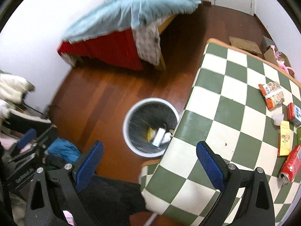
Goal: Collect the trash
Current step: 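Move both tools back toward the table, then grasp the red Coca-Cola can with the right tool while the left tool grasps the yellow cigarette box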
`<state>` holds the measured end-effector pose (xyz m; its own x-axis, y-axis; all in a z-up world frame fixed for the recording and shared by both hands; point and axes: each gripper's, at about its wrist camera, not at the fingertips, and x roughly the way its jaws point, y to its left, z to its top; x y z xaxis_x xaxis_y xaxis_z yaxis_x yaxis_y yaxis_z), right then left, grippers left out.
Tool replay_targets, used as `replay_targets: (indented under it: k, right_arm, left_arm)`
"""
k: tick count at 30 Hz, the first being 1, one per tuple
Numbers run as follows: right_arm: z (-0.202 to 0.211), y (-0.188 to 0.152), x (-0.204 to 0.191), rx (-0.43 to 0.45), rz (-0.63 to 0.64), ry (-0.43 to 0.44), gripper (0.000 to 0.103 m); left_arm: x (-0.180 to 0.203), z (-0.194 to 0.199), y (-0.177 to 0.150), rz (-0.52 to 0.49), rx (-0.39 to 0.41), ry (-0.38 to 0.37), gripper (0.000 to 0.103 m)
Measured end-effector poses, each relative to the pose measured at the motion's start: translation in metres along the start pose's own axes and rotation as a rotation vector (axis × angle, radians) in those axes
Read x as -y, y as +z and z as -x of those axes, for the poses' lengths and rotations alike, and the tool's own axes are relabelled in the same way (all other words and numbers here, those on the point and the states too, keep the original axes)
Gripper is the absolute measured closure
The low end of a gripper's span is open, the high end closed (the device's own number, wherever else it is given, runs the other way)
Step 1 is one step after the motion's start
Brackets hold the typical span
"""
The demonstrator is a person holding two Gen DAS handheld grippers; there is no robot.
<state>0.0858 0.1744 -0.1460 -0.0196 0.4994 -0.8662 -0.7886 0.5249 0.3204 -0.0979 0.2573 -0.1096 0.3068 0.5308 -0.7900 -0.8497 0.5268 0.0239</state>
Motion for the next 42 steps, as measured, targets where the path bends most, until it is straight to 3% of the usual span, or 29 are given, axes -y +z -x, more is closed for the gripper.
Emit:
replay_targets:
  k: [5, 10, 12, 17, 21, 30, 35, 40, 42]
  right_arm:
    - [0.062, -0.015, 0.044, 0.108, -0.081, 0.048, 0.003]
    - [0.098, -0.041, 0.137, 0.167, -0.252, -0.033, 0.006]
    - [0.104, -0.055, 0.187, 0.16, -0.35, -0.092, 0.015]
    - [0.093, -0.086, 0.312, 0.08, -0.587, -0.289, 0.015]
    - [0.065, -0.102, 0.379, 0.002, -0.73, -0.285, 0.015]
    - [0.012, -0.108, 0.399, -0.079, -0.729, -0.267, 0.017]
    - [0.029, -0.123, 0.41, -0.043, -0.709, -0.312, 0.018]
    - [0.057, -0.147, 0.446, -0.055, -0.752, -0.383, 0.018]
    - [0.062, -0.156, 0.461, -0.073, -0.791, -0.391, 0.017]
  left_arm:
    - [0.058, 0.012, 0.007, -0.074, 0.063, -0.016, 0.0]
    - [0.135, -0.023, -0.005, -0.167, -0.005, -0.054, 0.0]
    - [0.172, -0.043, -0.016, -0.211, -0.049, -0.064, 0.0]
    - [0.255, -0.098, -0.052, -0.304, -0.2, -0.096, 0.0]
    - [0.302, -0.124, -0.075, -0.363, -0.293, -0.105, 0.0]
    - [0.369, -0.141, -0.083, -0.448, -0.341, -0.134, 0.0]
    - [0.417, -0.14, -0.081, -0.46, -0.397, -0.218, 0.0]
    - [0.474, -0.149, -0.089, -0.449, -0.536, -0.308, 0.0]
    - [0.49, -0.156, -0.094, -0.438, -0.575, -0.313, 0.001]
